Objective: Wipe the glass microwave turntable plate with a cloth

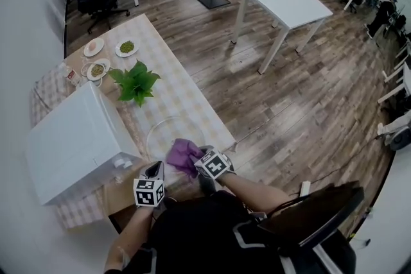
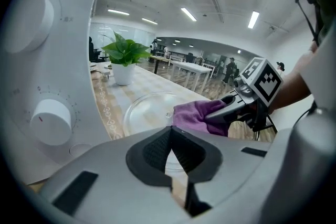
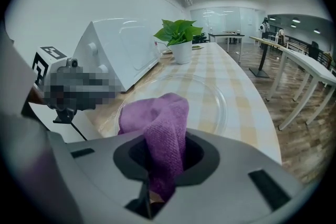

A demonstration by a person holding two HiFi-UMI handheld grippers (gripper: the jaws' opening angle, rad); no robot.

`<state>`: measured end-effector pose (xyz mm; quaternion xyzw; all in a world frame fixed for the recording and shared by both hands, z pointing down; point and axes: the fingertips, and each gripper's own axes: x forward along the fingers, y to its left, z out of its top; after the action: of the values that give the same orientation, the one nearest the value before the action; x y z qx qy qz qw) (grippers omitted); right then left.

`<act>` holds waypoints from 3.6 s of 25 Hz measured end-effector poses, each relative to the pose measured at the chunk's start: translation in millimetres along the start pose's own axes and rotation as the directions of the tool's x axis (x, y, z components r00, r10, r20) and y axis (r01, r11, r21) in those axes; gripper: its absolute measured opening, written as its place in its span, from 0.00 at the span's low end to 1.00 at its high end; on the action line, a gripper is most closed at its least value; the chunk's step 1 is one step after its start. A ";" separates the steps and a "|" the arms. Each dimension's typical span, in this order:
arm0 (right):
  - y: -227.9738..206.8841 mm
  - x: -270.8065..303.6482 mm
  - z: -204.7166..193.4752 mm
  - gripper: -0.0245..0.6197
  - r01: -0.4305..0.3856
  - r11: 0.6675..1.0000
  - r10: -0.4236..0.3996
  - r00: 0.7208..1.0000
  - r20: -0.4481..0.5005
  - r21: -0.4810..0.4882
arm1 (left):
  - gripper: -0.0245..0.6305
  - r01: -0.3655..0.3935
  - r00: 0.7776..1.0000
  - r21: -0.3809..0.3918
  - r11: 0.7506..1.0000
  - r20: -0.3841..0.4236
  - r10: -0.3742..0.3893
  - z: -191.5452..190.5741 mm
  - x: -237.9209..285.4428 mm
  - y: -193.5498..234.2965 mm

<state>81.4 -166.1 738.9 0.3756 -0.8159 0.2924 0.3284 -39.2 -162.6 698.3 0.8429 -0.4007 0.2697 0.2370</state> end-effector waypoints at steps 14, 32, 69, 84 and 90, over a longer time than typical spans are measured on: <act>-53.4 -22.8 -1.5 0.15 0.110 0.991 -0.112 0.994 0.021 0.080 | 0.05 0.051 0.999 0.057 0.997 0.017 -0.052 16.3 8.3 -14.2; -97.0 -50.5 -11.9 0.15 0.260 0.949 -0.265 0.964 0.003 0.180 | 0.05 0.064 0.997 0.079 0.995 0.035 -0.067 24.7 5.2 -14.1; 90.5 -186.0 239.6 0.15 0.081 0.976 0.065 0.775 0.629 -0.200 | 0.05 -0.086 0.857 -0.046 0.995 0.506 0.098 173.5 -170.3 9.9; 100.4 -194.9 255.1 0.14 0.075 0.974 0.086 0.751 0.655 -0.214 | 0.05 -0.138 0.801 -0.109 0.984 0.573 0.176 192.6 -201.9 20.2; 100.0 -196.1 258.3 0.14 0.081 0.973 0.085 0.749 0.657 -0.217 | 0.05 -0.154 0.802 -0.108 0.982 0.567 0.188 191.8 -201.4 22.0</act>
<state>17.8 -215.8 409.3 0.4128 -0.9078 0.0435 0.0594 -113.5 -182.9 430.1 0.8382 -0.5354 0.0120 0.1036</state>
